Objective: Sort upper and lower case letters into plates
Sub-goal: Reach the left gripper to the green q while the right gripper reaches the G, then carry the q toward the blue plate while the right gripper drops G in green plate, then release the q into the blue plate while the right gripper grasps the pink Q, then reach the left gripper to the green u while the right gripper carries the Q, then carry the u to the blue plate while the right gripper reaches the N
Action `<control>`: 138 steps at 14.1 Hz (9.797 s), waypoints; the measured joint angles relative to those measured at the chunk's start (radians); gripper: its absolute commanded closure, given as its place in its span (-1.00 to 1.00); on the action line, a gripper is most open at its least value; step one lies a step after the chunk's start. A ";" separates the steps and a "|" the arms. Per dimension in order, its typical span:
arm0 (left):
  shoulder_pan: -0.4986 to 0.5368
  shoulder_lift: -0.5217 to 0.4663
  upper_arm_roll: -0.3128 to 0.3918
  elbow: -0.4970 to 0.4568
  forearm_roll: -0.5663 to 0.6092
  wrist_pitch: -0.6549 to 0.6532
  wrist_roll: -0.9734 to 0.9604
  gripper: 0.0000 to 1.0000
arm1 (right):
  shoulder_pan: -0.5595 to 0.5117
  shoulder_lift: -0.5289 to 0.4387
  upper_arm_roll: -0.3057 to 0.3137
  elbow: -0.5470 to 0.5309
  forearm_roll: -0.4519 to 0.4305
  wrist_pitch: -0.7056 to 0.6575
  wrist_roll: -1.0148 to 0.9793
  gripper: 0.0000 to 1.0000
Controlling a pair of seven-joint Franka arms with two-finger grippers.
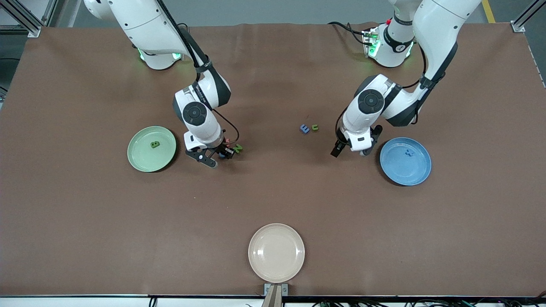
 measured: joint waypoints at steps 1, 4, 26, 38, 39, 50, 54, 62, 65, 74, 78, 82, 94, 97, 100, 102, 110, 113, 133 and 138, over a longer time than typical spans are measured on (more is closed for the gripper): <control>0.001 0.009 0.002 -0.001 0.025 0.000 -0.021 -0.99 | 0.000 -0.002 -0.001 0.001 -0.001 -0.001 0.000 0.97; 0.006 0.039 0.004 -0.002 0.092 0.002 -0.086 -0.88 | 0.000 -0.002 -0.001 0.002 -0.001 -0.004 0.000 0.99; 0.014 0.075 0.012 0.002 0.146 0.051 -0.103 0.79 | -0.386 -0.238 -0.018 -0.296 -0.021 -0.051 -0.573 -1.00; 0.484 -0.028 -0.206 0.046 0.166 -0.142 0.625 0.89 | -0.167 -0.247 0.028 -0.235 -0.019 -0.037 -0.183 -1.00; 0.531 -0.028 -0.215 0.031 0.166 -0.142 0.736 0.88 | -0.125 -0.228 0.029 -0.233 -0.019 -0.004 -0.121 -1.00; 0.667 0.022 -0.217 -0.060 0.303 -0.101 1.042 0.84 | 0.003 -0.058 0.029 -0.104 -0.019 0.041 0.077 -0.64; 0.670 0.050 -0.217 -0.060 0.343 -0.083 1.043 0.35 | 0.005 -0.056 0.028 -0.100 -0.020 0.040 0.077 -0.56; 0.685 0.054 -0.281 -0.032 0.345 -0.069 1.043 -1.00 | 0.028 -0.056 0.028 -0.097 -0.020 0.035 0.123 -0.54; 0.683 0.050 -0.372 -0.023 0.345 -0.073 1.028 -1.00 | 0.028 -0.055 0.027 -0.079 -0.020 0.021 0.137 -0.54; 0.421 0.059 -0.500 -0.031 0.345 -0.155 0.631 -0.99 | 0.022 -0.044 0.009 0.014 -0.039 -0.161 0.108 -0.50; 0.338 0.097 -0.495 -0.032 0.345 -0.160 0.587 -0.99 | 0.023 -0.039 0.011 -0.024 -0.041 -0.114 0.106 -0.30; 0.246 0.149 -0.418 -0.032 0.351 -0.156 0.575 -0.90 | 0.024 -0.039 0.011 -0.036 -0.041 -0.083 0.106 -0.21; 0.161 0.189 -0.342 -0.024 0.391 -0.112 0.555 -0.77 | 0.016 -0.043 0.008 -0.034 -0.041 -0.096 0.103 1.00; 0.160 0.207 -0.340 -0.019 0.417 -0.107 0.547 -0.77 | -0.060 -0.091 0.000 -0.022 -0.042 -0.202 -0.013 1.00; 0.160 0.222 -0.337 -0.012 0.427 -0.105 0.543 -0.64 | -0.208 -0.201 -0.005 -0.024 -0.043 -0.339 -0.251 1.00; 0.159 0.226 -0.337 -0.011 0.429 -0.105 0.543 -0.52 | -0.322 -0.269 -0.008 -0.055 -0.044 -0.370 -0.456 1.00; 0.158 0.233 -0.340 -0.007 0.429 -0.099 0.527 0.10 | -0.579 -0.335 -0.005 -0.257 -0.045 -0.233 -0.853 1.00; 0.157 0.234 -0.340 -0.006 0.429 -0.099 0.523 0.36 | -0.594 -0.326 -0.004 -0.323 -0.045 -0.113 -0.882 0.98; 0.532 0.167 -0.411 0.184 0.434 -0.278 0.846 0.93 | -0.280 -0.335 0.036 -0.196 -0.041 -0.229 -0.289 -1.00; 0.743 0.168 -0.426 0.145 0.435 -0.282 1.127 0.93 | -0.003 -0.209 0.038 -0.172 -0.041 -0.013 0.150 -1.00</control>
